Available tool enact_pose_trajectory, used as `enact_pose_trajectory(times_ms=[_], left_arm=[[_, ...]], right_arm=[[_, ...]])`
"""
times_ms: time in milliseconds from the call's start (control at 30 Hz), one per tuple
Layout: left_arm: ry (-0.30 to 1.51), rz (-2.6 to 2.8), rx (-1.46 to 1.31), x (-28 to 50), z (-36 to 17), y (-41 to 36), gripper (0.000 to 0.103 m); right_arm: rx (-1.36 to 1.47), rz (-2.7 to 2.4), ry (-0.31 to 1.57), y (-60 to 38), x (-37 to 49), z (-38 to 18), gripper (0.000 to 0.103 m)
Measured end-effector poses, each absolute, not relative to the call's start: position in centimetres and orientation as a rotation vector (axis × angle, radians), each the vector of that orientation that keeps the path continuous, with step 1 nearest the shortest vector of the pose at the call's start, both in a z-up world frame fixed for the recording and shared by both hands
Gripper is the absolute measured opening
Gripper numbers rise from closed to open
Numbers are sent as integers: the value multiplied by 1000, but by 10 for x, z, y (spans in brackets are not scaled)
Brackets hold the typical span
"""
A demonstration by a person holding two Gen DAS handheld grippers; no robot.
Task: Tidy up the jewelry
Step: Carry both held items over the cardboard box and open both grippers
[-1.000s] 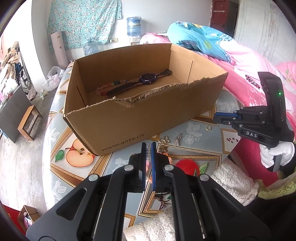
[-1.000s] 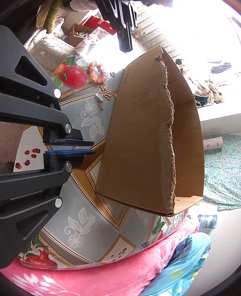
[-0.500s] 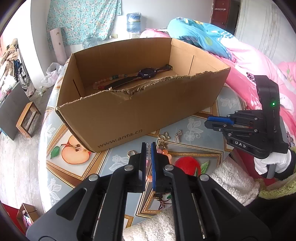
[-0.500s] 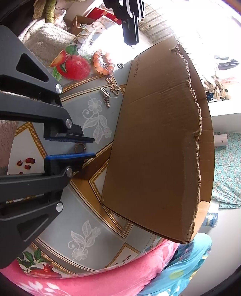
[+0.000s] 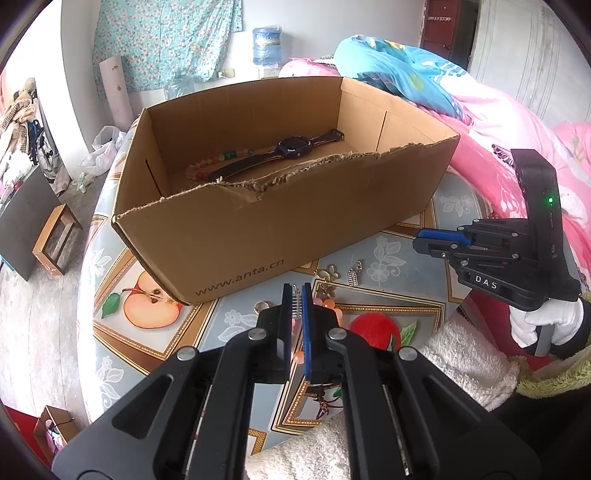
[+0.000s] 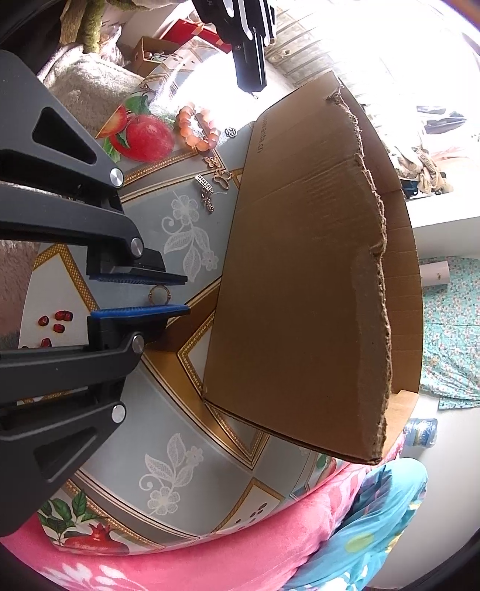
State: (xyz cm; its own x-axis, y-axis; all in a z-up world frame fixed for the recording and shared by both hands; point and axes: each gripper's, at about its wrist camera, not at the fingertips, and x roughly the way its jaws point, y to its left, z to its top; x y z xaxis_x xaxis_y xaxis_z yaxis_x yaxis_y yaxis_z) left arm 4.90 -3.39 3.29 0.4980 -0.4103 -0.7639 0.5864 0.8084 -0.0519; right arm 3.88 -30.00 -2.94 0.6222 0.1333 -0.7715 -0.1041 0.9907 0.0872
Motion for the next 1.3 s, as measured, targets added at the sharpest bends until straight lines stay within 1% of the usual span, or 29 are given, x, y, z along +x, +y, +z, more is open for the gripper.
enact_pose_trajectory(times_ms=[200,433,533,633,700,800,967,1167,1200,1233,1267,1300], left_arm=[[829,-620,214,46,47,-32,4],[730,-679,170,44,90,-28,4],[684,-702,165,47,106,-31,4],[644,-707,170,57,118,-37,4],[631,-692,182,69,120,-44,4],[661,-657,191,94,116,-54,4],[726,-571,221,137,98,-68,4],[770,-493,239,167,83,-76,4],[774,-490,233,169,83,-76,7],[774,-486,230,169,82,-76,12],[778,-478,232,168,82,-75,16],[773,-475,232,169,83,-76,22]], right_arm=[[38,171,828,-296,25,0,11],[29,251,681,-279,14,64,11],[35,282,611,-275,20,90,11],[54,314,574,-271,37,103,11],[58,317,578,-266,54,106,11],[62,301,622,-259,87,100,11],[91,242,740,-253,139,76,11],[141,156,848,-260,172,52,11],[145,151,847,-262,173,52,12],[153,151,845,-262,173,53,12],[158,149,840,-262,173,54,12],[160,147,834,-263,171,55,13]])
